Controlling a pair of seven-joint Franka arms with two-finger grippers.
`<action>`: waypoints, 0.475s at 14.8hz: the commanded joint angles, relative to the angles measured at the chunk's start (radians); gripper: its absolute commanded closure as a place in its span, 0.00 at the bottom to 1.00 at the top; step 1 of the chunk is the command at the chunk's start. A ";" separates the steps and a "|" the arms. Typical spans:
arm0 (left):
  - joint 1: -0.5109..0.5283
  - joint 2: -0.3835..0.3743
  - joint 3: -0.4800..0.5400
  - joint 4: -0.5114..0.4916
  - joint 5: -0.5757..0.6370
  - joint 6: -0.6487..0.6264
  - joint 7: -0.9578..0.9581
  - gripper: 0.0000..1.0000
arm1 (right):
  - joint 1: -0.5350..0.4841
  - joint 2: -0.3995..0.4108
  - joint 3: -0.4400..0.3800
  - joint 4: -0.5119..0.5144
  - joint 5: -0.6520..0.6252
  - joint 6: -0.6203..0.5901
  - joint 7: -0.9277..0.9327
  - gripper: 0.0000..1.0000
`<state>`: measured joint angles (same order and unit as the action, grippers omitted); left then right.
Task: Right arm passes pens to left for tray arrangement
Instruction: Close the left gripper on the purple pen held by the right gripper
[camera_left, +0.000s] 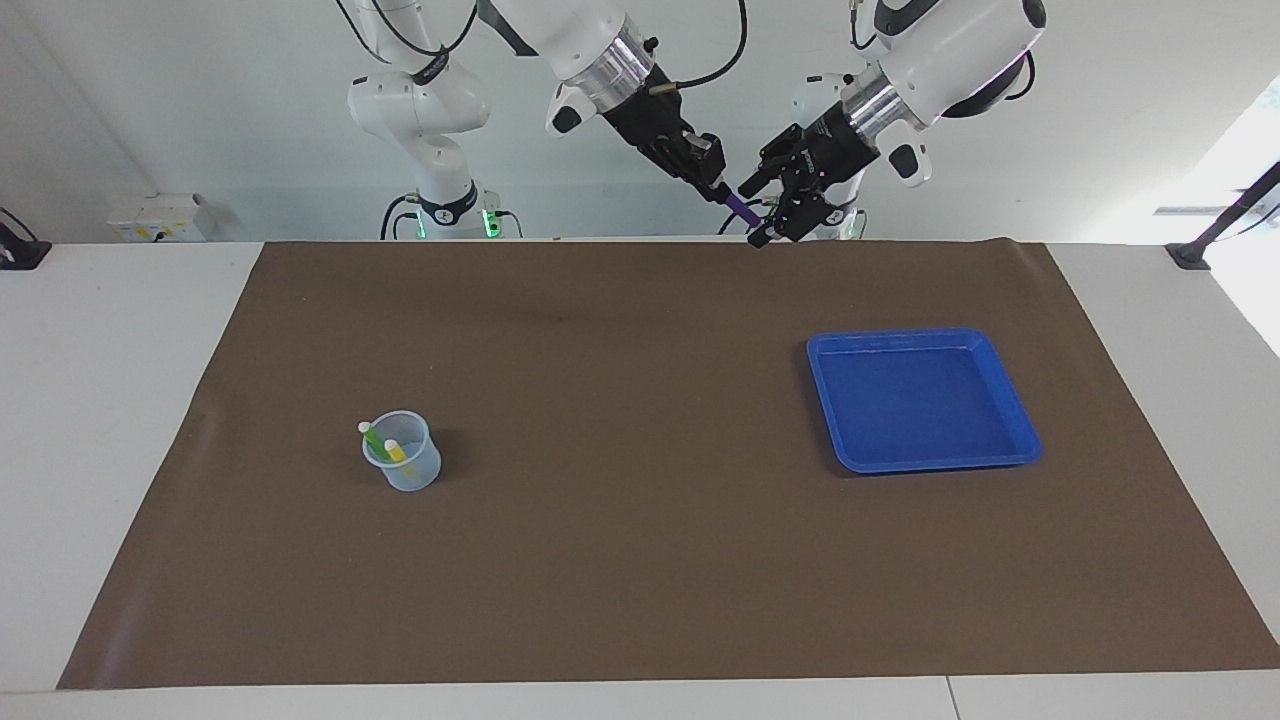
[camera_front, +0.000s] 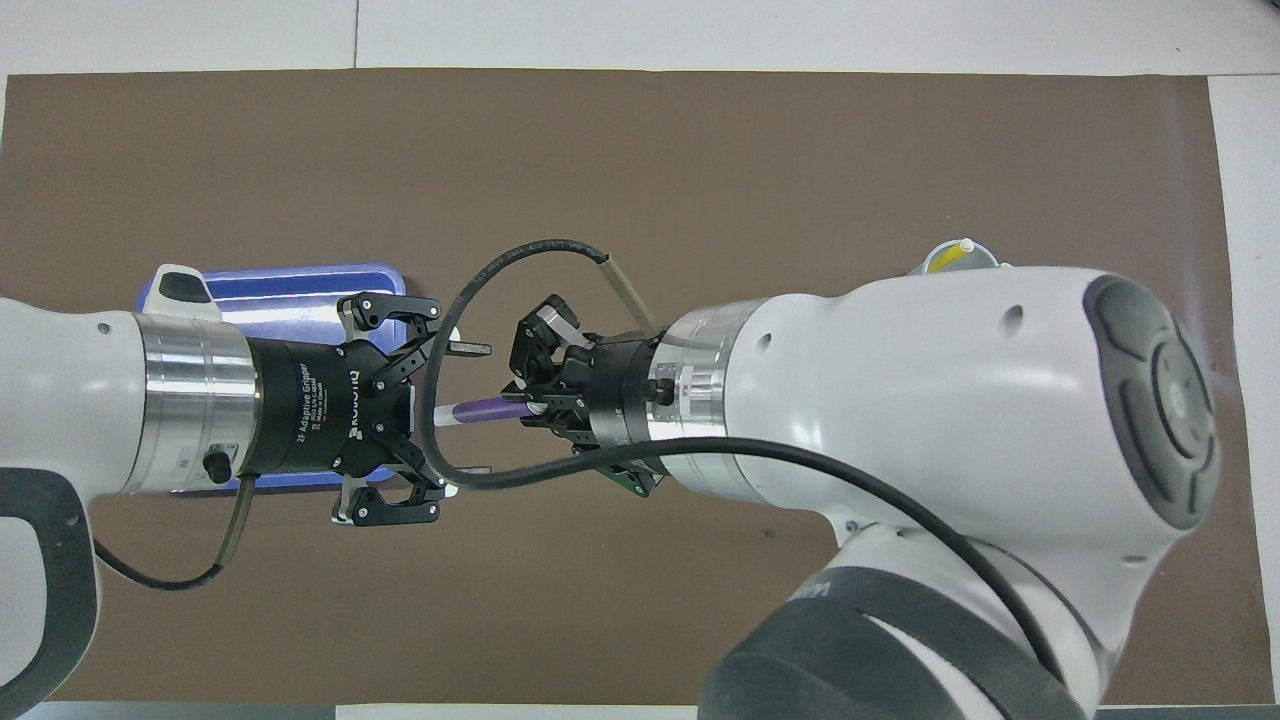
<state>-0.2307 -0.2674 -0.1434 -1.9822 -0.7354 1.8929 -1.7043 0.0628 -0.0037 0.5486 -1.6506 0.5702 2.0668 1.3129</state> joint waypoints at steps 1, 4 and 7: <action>0.002 -0.036 0.008 -0.037 -0.026 0.023 0.003 0.12 | -0.005 0.011 0.007 0.014 0.002 0.010 0.019 1.00; 0.001 -0.041 0.010 -0.036 -0.026 0.020 0.005 0.16 | -0.006 0.011 0.007 0.014 -0.007 0.007 0.017 1.00; -0.007 -0.047 0.008 -0.044 -0.026 0.017 0.008 0.19 | -0.006 0.011 0.007 0.012 -0.009 0.007 0.017 1.00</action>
<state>-0.2299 -0.2784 -0.1378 -1.9851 -0.7392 1.8950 -1.7043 0.0628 -0.0024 0.5485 -1.6506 0.5695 2.0668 1.3129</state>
